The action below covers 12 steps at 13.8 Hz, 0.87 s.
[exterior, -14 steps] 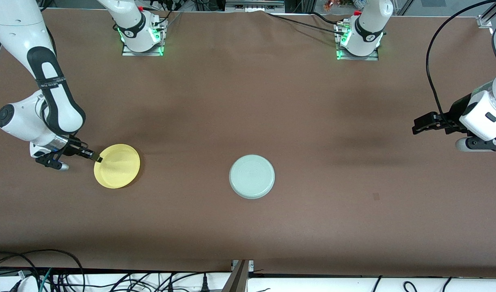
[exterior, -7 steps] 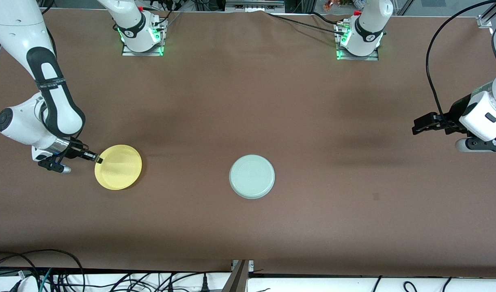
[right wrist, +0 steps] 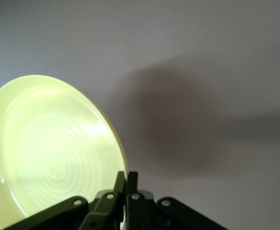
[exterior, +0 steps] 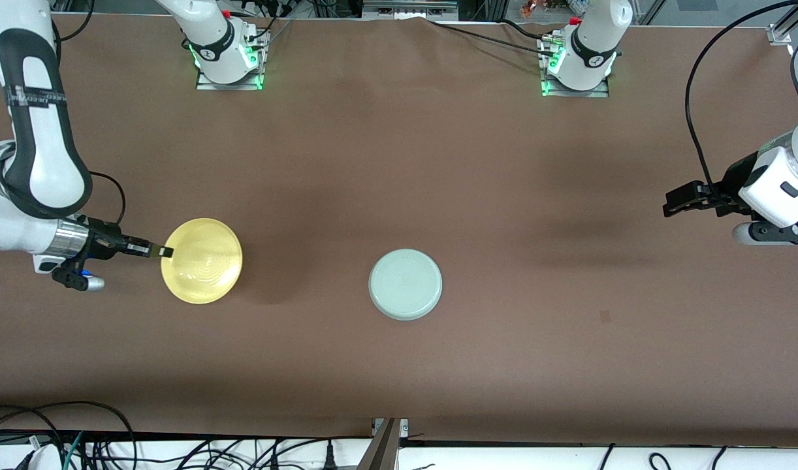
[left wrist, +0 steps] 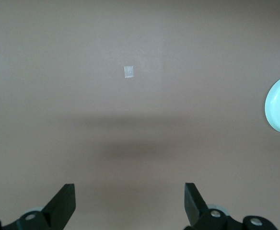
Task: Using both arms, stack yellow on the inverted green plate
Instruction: 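Carry the yellow plate onto the inverted green plate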
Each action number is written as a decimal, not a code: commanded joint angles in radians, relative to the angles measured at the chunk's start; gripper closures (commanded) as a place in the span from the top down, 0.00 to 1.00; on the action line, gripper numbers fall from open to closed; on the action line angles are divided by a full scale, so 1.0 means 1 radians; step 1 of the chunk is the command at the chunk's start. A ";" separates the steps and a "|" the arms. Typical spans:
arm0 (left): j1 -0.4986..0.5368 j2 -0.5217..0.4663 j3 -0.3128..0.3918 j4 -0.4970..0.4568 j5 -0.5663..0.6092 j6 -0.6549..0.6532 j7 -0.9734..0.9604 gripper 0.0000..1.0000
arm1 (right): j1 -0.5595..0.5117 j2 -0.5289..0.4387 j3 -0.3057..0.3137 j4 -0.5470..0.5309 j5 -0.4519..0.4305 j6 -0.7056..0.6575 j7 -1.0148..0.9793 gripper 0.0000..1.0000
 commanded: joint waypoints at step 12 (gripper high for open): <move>0.012 0.011 -0.007 0.026 0.009 -0.006 0.004 1.00 | 0.565 0.297 -0.008 0.193 -0.003 0.430 0.498 0.00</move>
